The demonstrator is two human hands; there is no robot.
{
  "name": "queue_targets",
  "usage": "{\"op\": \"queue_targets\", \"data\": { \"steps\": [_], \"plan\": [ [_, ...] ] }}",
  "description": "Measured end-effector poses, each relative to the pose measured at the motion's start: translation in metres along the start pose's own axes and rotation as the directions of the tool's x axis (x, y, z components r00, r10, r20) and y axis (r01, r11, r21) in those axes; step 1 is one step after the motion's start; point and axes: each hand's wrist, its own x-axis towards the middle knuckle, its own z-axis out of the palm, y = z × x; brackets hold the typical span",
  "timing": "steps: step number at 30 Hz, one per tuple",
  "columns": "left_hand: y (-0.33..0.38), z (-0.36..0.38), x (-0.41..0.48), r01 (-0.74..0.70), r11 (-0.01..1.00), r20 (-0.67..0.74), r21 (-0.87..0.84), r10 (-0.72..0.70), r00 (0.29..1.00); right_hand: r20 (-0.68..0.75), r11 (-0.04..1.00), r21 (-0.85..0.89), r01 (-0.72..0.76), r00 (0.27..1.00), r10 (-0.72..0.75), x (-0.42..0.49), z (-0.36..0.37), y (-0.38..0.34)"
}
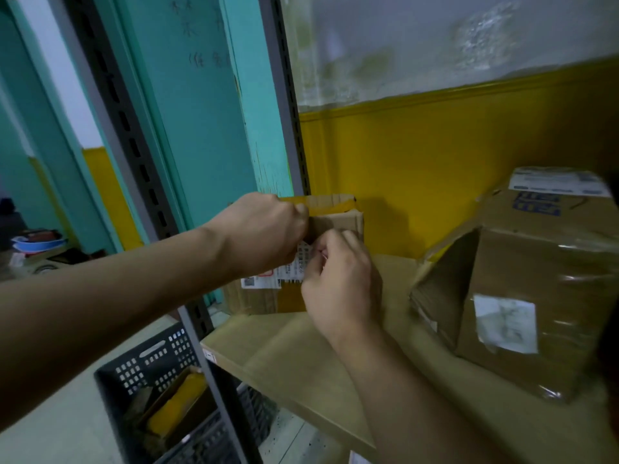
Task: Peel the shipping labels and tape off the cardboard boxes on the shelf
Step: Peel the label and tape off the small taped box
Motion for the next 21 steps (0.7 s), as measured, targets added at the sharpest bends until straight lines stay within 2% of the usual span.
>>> {"op": "queue_targets", "data": {
  "steps": [5,10,21],
  "plan": [
    [0.005,0.005,0.0,0.011,1.0,-0.015,-0.004,-0.011,1.0,-0.031,1.0,0.0,0.024,0.999,-0.024,-0.001,0.004,0.002],
    [-0.012,0.0,-0.002,0.007,0.995,0.055,-0.098,-0.002,0.998,-0.02,1.0,-0.003,0.023,1.0,-0.023,0.001,0.005,0.001],
    [-0.009,-0.005,0.009,0.004,1.0,0.081,-0.019,-0.002,0.997,-0.06,0.999,0.033,0.012,0.998,-0.01,0.002,0.008,0.003]
  ]
}}
